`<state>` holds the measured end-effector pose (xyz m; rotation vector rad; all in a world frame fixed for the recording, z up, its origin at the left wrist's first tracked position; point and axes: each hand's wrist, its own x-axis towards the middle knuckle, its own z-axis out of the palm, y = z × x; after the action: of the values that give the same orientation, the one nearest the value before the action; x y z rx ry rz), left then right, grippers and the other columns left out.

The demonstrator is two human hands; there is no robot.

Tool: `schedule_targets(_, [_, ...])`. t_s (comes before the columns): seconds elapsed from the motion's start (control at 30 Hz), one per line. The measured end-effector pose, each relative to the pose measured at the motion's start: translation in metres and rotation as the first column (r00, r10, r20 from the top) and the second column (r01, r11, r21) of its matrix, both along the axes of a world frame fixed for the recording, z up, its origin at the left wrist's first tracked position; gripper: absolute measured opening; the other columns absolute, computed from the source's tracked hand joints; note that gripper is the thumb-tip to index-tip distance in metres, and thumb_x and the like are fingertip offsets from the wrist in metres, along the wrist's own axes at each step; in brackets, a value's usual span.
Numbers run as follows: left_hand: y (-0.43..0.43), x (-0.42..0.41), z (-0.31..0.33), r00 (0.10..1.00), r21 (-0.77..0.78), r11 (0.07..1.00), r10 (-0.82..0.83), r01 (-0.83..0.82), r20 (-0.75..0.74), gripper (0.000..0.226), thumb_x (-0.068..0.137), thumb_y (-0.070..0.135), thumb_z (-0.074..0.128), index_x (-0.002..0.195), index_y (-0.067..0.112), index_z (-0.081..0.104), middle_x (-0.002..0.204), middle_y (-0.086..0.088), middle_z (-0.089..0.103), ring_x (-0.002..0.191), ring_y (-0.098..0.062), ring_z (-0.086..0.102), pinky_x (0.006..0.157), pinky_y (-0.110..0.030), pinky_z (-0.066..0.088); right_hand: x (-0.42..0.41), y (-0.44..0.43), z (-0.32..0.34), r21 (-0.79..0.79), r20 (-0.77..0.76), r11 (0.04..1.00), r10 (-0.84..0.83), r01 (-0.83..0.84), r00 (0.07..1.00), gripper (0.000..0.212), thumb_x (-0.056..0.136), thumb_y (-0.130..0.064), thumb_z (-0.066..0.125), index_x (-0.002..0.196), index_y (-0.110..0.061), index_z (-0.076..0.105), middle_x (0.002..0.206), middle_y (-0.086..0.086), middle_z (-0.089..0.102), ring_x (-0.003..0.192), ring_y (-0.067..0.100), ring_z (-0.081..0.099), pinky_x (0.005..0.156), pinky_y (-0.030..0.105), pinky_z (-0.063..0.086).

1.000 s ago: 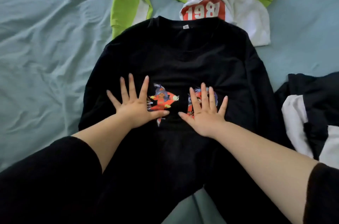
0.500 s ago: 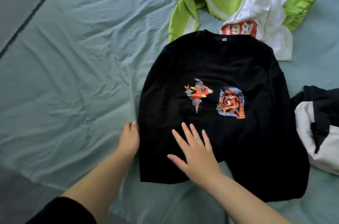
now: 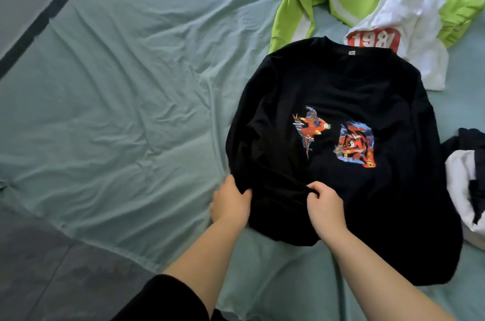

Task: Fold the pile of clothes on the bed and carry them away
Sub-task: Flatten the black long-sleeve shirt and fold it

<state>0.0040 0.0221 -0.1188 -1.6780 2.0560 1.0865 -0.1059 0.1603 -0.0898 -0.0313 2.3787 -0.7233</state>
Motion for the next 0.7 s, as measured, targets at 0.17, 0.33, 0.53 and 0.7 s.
schedule_targets(0.17, [-0.033,0.015,0.014,0.926,0.035,0.993,0.118,-0.113,-0.359,0.023,0.091,0.012,0.054,0.113,0.013,0.050,0.111,-0.011,0.065,0.100,-0.031,0.062,0.082,-0.036,0.046,0.006,-0.008,-0.003,0.019,0.024,0.998,0.067,-0.067,0.997,0.036,0.086,-0.002,0.035,0.092,-0.023,0.065,0.081,-0.001,0.066,0.074,0.019,0.062,0.056,0.028,0.045])
schedule_targets(0.33, [-0.101,0.018,0.049,0.829,0.177,0.980,0.170,-0.088,-0.533,0.042,0.093,0.003,0.038,0.090,0.042,0.054,0.090,-0.007,0.061,0.065,-0.018,0.057,0.053,-0.029,0.054,0.022,-0.025,0.009,0.043,0.017,0.974,0.224,-0.224,0.974,0.040,0.098,-0.019,0.036,0.133,-0.029,0.053,0.122,-0.002,0.065,0.108,0.022,0.062,0.083,0.030,0.049])
schedule_targets(0.53, [-0.210,0.019,0.110,0.874,-0.215,0.962,0.042,-0.165,-0.484,0.035,0.090,-0.005,0.038,0.098,0.015,0.066,0.106,-0.019,0.057,0.070,-0.022,0.059,0.068,-0.029,0.054,0.037,-0.054,0.028,-0.012,0.017,0.951,0.309,-0.309,0.951,0.041,0.102,-0.031,0.034,0.141,-0.039,0.043,0.134,-0.008,0.058,0.115,0.014,0.058,0.091,0.030,0.048])
schedule_targets(0.7, [-0.262,0.021,0.145,0.914,-0.477,0.876,-0.132,-0.074,-0.384,0.036,0.092,0.001,0.043,0.106,0.018,0.071,0.116,0.002,0.052,0.104,-0.013,0.052,0.088,-0.017,0.034,0.037,-0.076,0.036,-0.029,0.025,0.947,0.319,-0.319,0.947,0.042,0.102,-0.033,0.030,0.142,-0.039,0.039,0.093,-0.011,0.059,0.056,-0.003,0.036,0.048,0.017,0.029])
